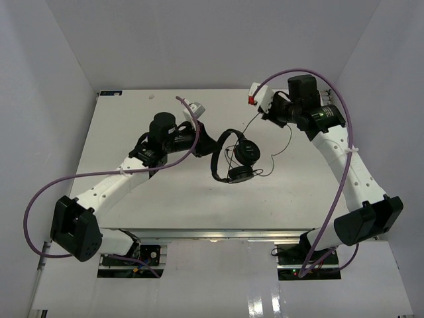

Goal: Wrap the headphones

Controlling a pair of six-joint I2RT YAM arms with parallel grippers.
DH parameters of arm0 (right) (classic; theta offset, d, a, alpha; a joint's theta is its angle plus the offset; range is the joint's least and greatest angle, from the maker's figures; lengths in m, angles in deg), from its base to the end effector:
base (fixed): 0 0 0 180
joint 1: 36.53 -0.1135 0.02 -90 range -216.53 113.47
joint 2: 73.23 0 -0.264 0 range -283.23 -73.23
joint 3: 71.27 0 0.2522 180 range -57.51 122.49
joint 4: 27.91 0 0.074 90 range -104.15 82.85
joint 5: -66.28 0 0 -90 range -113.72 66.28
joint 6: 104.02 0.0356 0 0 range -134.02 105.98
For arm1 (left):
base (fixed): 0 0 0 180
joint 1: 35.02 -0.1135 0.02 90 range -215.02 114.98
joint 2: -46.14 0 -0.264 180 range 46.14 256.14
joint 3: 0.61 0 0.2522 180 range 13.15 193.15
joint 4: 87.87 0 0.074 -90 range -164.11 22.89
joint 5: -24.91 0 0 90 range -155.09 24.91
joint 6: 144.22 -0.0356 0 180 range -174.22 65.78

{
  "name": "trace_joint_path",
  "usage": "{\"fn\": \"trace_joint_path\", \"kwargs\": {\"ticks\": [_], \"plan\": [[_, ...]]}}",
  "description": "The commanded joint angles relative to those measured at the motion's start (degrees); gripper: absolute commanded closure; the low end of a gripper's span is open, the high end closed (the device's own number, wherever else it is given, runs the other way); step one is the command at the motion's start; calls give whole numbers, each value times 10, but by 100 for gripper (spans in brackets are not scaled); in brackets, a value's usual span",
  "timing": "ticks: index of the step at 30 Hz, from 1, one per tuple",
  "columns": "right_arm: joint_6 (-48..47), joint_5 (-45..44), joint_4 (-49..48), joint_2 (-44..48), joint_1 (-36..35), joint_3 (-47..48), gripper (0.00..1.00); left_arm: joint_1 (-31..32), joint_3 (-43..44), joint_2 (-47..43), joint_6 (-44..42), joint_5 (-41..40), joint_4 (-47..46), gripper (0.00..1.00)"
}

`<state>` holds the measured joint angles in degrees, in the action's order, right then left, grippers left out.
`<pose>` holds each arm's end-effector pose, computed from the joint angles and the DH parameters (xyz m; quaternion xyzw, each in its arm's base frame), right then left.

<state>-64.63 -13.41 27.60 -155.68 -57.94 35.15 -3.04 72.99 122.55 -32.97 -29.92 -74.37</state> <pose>0.2851 0.1186 0.4206 -0.5465 0.6773 -0.0467 0.4904 0.2511 -0.1809 0.3288 0.2517 0.7426 -0.4722 0.4027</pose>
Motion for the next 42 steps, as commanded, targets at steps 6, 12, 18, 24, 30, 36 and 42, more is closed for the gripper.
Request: {"fn": "trace_joint_path", "kwargs": {"ticks": [6, 12, 18, 24, 30, 36, 42], "plan": [[108, 383, -28, 7, 45, -68, 92, -1, 55, -37, 66, 19, -1, 100], [221, 523, -183, 18, 46, -167, 92, -1, 137, -38, 81, -54, 90, 100], [320, 569, -359, 19, 46, -255, 89, -1, 229, -21, 89, -158, 220, 100], [528, 607, -647, 26, 46, -350, 75, -1, 271, -10, 102, -225, 286, 100], [626, 614, -796, -9, 38, -374, 66, -1, 310, 1, 114, -208, 305, 100], [713, 617, -929, -57, 26, -393, 62, -1, 348, 2, 118, -216, 333, 100], [809, 628, -1102, -103, 2, -441, 59, -1, 387, 3, 132, -238, 338, 100]]}}
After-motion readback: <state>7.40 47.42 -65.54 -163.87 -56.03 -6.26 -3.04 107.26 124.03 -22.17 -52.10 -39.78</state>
